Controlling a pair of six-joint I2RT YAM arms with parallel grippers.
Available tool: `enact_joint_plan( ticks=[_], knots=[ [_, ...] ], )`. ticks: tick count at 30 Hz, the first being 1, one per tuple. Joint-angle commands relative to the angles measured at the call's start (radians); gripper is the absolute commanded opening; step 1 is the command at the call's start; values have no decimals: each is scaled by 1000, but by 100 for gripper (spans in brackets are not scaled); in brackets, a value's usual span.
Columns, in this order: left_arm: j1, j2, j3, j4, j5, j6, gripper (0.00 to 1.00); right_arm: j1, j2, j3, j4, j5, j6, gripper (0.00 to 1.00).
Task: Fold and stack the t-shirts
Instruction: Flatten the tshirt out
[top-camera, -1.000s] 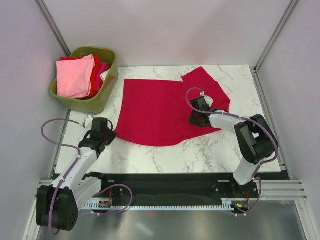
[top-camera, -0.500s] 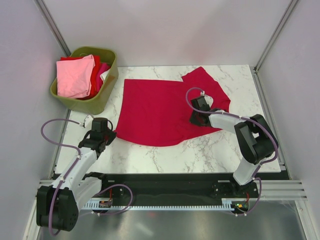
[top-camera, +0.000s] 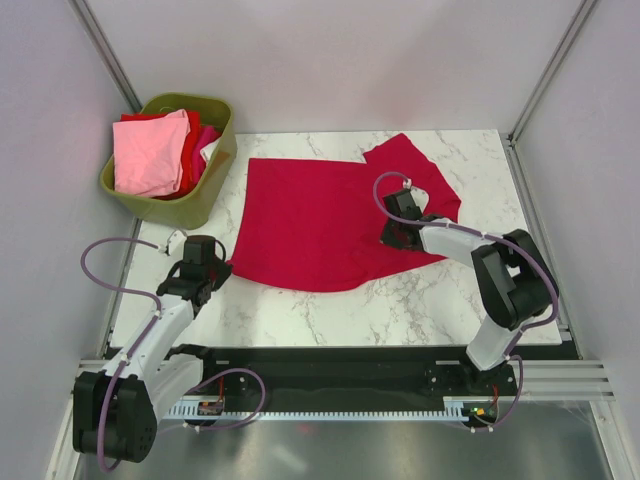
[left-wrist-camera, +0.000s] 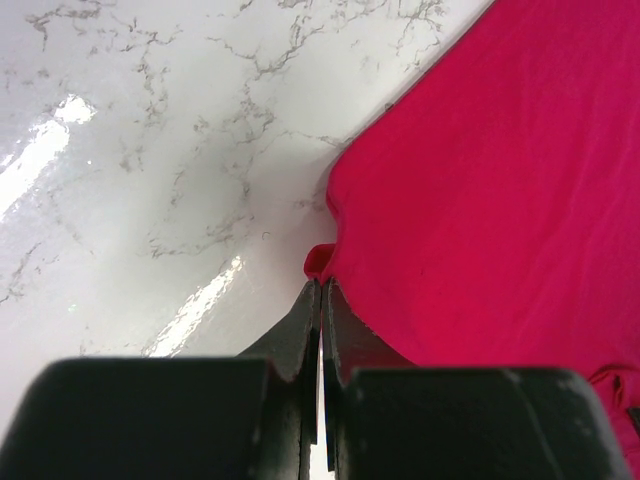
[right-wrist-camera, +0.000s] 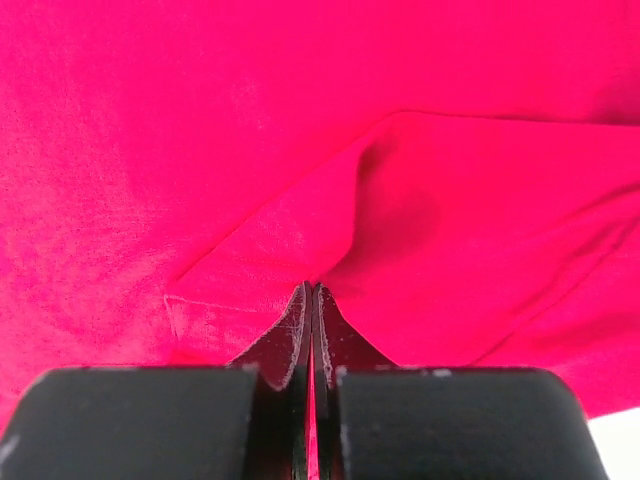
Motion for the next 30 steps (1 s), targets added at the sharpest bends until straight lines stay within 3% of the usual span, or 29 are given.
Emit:
enact_joint_plan(
  ticks=[1,8,17,24,26,30],
  knots=[
    [6,-4,2,8,-37,26,2,-18,-76,29,-18,28,-13,0],
    [4,-24,-9,3,-33,24,2,-51,-286,-37,-82,69,-30,0],
    [4,-32,-34,3,-5,9,2,-127,-714,-210,-299,165,-53,0],
    [4,-32,-55,0,53,-16,2,-130,-1122,-327,-530,214,29,0],
    [4,-32,-60,1,64,-22,2,-122,-1222,-357,-546,183,63,0],
    [4,-32,-68,-2,78,-26,2,-111,-1268,-345,-573,113,109,0]
  ],
)
